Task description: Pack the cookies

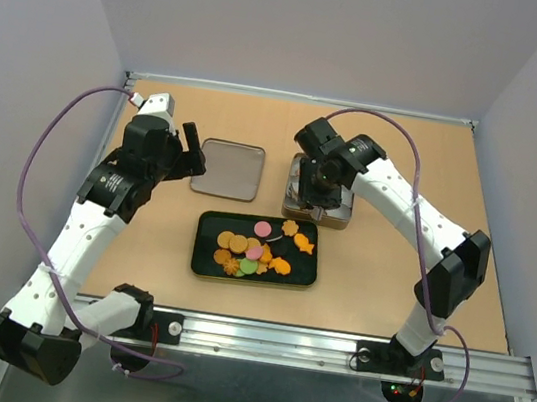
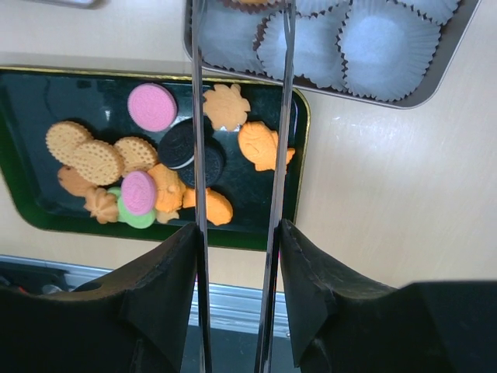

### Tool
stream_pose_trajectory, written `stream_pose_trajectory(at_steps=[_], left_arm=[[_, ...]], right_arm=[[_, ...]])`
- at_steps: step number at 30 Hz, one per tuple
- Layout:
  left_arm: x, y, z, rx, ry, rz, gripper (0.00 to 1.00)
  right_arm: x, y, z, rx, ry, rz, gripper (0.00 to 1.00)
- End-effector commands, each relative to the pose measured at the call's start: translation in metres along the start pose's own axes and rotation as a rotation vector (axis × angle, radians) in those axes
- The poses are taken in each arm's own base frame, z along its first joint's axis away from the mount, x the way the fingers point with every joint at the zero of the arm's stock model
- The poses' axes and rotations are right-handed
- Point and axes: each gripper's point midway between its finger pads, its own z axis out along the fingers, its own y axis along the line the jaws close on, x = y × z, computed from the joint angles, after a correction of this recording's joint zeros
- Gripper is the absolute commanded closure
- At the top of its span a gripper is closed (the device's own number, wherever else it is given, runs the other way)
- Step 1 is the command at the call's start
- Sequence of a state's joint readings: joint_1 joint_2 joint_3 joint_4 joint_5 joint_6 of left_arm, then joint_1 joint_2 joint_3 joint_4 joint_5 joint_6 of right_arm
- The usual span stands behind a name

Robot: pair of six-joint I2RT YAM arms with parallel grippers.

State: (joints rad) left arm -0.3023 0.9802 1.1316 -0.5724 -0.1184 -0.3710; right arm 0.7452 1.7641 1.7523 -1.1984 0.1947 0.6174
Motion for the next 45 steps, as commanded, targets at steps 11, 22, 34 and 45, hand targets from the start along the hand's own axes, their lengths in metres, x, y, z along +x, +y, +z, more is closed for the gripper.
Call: stream_pose_trajectory(at_steps=[11,22,34,45], left_arm=[[-0.024,-0.011,0.002,0.010,-0.045,0.004,0.11],[-0.011,-0.004,0.009,-0.016,-0.029,-0.033,0.11],[0.003,0.001,0.008,-0.024,-0.017,-0.064,0.11],[0.014,0.008,0.001,-0.027,-0.024,-0.094,0.11]], right_arm=[[-0.028,0.019,-0.090,-0.216,-0.126,0.030,0.53],[0.049,0.078,-0.101,-0.372,0.018,-0.166,0.52],[0.086,0.106,-0.087,-0.392,0.107,-0.240,0.48],[0.092,0.117,-0.073,-0.366,0.150,-0.307,0.47]])
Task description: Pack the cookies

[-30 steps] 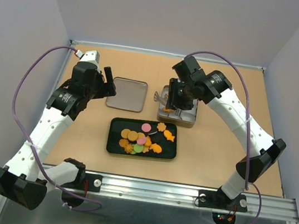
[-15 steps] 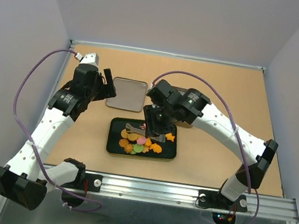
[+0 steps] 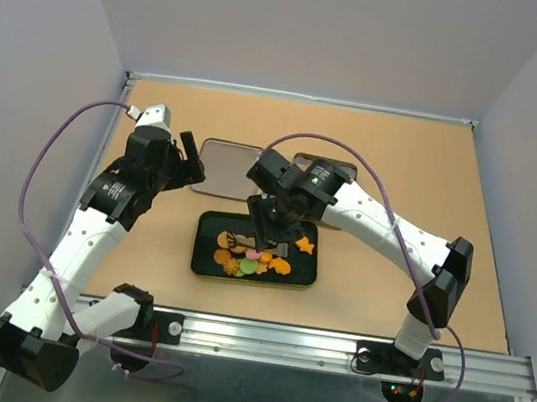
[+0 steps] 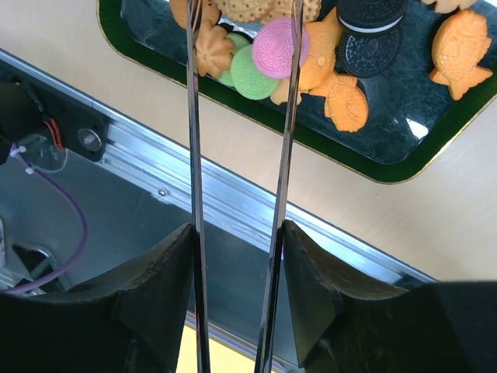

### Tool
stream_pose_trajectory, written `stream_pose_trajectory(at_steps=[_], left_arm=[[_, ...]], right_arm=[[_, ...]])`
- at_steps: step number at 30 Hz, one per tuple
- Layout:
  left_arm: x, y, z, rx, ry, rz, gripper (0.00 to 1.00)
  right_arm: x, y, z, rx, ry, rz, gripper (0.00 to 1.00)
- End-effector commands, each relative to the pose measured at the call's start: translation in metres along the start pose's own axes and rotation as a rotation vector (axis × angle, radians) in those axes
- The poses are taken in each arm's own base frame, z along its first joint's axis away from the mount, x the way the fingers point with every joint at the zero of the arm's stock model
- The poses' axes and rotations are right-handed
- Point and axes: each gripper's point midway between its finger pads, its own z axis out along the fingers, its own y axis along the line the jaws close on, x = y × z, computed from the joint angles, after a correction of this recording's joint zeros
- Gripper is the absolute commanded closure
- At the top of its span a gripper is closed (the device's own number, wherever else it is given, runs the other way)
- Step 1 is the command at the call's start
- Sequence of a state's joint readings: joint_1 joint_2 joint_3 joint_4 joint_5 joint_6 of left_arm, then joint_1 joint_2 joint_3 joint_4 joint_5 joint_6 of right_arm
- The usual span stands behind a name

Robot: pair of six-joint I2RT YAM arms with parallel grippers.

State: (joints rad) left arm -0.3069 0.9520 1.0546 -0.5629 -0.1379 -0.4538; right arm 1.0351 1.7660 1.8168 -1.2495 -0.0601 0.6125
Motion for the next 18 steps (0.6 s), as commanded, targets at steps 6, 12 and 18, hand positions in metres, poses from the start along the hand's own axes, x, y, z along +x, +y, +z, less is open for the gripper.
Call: stream_pose_trajectory(at_steps=[6,12,18], left_arm=[[-0.005,0.002,-0.004,0.001,-0.054,-0.025,0.11],[-0.002,0.003,-0.003,0.002,-0.057,-0.032,0.11],[0.004,0.008,-0.003,-0.004,-0.061,-0.042,0.11]], right_arm=[[-0.008,0.025,-0.008,-0.056,-0.017,-0.060,0.47],[-0.003,0.025,0.000,-0.028,0.026,-0.079,0.47],[0.005,0.015,0.007,0.041,0.066,-0.101,0.47]])
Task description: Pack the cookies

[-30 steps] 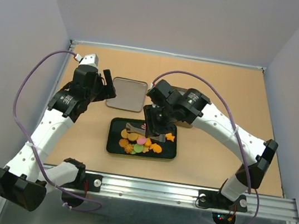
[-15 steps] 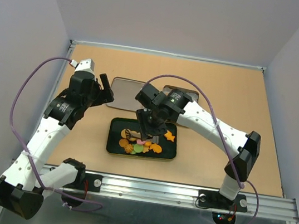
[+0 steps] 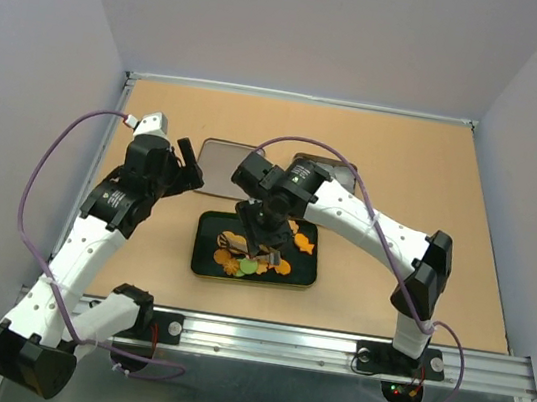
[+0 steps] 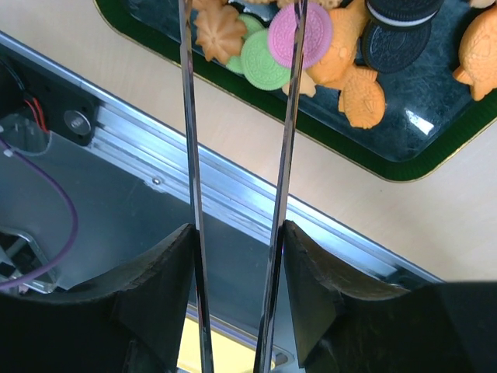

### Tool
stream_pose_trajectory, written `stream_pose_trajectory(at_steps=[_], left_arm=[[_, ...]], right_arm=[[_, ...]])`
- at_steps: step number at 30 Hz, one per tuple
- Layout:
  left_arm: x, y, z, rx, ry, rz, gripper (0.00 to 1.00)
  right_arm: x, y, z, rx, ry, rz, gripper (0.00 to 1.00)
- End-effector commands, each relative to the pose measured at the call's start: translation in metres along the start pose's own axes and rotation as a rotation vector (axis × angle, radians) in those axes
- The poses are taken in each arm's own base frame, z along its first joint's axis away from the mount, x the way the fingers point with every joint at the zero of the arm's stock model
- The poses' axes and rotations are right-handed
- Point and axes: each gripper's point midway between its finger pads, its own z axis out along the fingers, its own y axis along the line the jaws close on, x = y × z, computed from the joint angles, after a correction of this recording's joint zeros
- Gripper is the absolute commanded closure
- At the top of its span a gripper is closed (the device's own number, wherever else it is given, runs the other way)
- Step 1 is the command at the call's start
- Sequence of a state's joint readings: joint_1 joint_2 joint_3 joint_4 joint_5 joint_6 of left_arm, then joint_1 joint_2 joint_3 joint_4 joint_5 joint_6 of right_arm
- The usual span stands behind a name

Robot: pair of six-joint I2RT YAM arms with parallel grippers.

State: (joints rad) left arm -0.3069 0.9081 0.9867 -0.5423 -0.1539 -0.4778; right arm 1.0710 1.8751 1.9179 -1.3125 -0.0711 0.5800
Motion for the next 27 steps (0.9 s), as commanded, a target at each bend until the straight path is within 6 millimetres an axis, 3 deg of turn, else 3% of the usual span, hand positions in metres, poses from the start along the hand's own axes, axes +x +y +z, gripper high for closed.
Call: stream_pose_trajectory(at_steps=[1,7,14,20,27], left_arm=[[-0.006,0.000,-0.004,0.011,-0.054,-0.022,0.11],[-0.001,0.003,-0.003,0.008,-0.051,-0.025,0.11],[-0.005,0.002,-0.004,0.006,-0.061,-0.024,0.11],[-0.009,0.002,-0.006,0.002,-0.065,-0.015,0.11],[-0.021,-0.002,-0.012,0.000,-0.076,-0.001,0.11]], right_arm=[[0.001,0.001,-0.008,0.026,-0.003,-0.043,0.47],[0.002,0.001,-0.005,0.046,0.006,-0.048,0.48],[0.000,0.006,-0.006,0.046,-0.007,-0.057,0.59],[-0.008,0.003,-0.011,0.074,-0.053,-0.049,0.62],[-0.046,0.005,-0.052,0.067,-0.245,-0.015,0.64]])
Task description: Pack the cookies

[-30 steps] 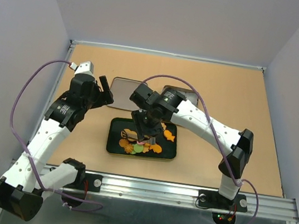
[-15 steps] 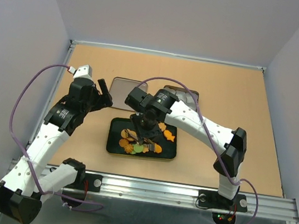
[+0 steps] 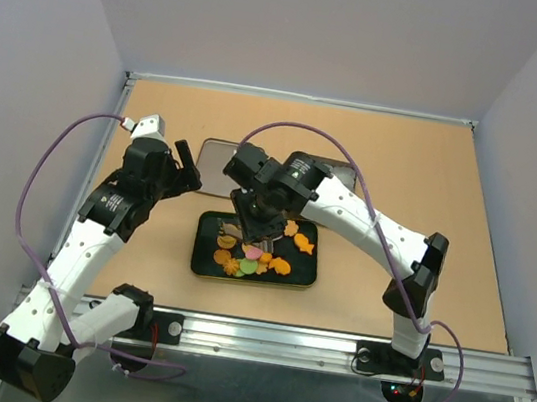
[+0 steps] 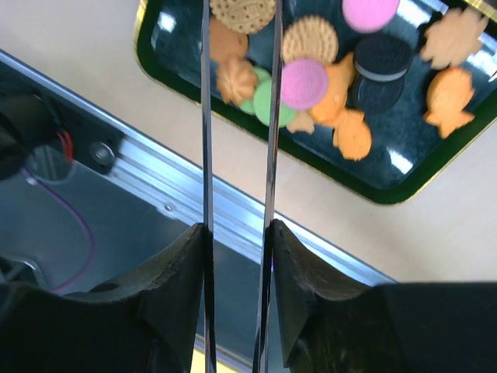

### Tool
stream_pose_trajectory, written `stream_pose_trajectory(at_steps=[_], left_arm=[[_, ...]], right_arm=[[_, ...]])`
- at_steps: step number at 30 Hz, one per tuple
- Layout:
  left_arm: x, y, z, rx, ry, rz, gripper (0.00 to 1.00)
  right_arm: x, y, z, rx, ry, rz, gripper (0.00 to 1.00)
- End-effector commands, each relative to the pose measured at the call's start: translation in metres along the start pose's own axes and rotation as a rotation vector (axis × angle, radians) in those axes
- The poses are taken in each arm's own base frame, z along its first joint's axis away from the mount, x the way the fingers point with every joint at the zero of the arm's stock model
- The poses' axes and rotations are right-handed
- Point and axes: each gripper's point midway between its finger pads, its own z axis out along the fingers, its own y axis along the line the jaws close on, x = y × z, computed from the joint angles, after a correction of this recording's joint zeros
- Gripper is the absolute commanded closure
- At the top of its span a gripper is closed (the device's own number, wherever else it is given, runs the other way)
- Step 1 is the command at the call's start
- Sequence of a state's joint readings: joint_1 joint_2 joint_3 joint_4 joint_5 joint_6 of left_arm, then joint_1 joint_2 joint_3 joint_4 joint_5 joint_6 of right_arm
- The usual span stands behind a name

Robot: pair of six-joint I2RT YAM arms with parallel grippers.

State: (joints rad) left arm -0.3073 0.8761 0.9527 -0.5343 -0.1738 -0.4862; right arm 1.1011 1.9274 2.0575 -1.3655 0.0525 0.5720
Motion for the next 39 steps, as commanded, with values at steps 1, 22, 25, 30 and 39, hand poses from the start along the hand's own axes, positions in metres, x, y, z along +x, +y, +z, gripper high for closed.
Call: stream_pose_trajectory(at_steps=[1,22,25,30,39], left_arm=[[-0.026,-0.009,-0.011,0.014,-0.062,0.009,0.11],[-0.055,-0.026,-0.013,0.027,-0.061,0.059,0.11],[-0.056,-0.028,-0.013,0.031,-0.062,0.056,0.11],[-0.061,-0.031,-0.012,0.029,-0.069,0.059,0.11],[-0.061,-0.029,-0.008,0.019,-0.071,0.050,0.11]], right_arm=[[-0.034,-0.004,-0.042,-0.005,-0.167,0.038,0.64],[-0.118,-0.221,-0.074,0.288,-0.367,0.372,0.67],[-0.120,-0.228,-0.061,0.291,-0.356,0.375,0.67],[-0.126,-0.240,-0.046,0.295,-0.339,0.386,0.67],[-0.123,-0.259,-0.026,0.325,-0.295,0.383,0.67]])
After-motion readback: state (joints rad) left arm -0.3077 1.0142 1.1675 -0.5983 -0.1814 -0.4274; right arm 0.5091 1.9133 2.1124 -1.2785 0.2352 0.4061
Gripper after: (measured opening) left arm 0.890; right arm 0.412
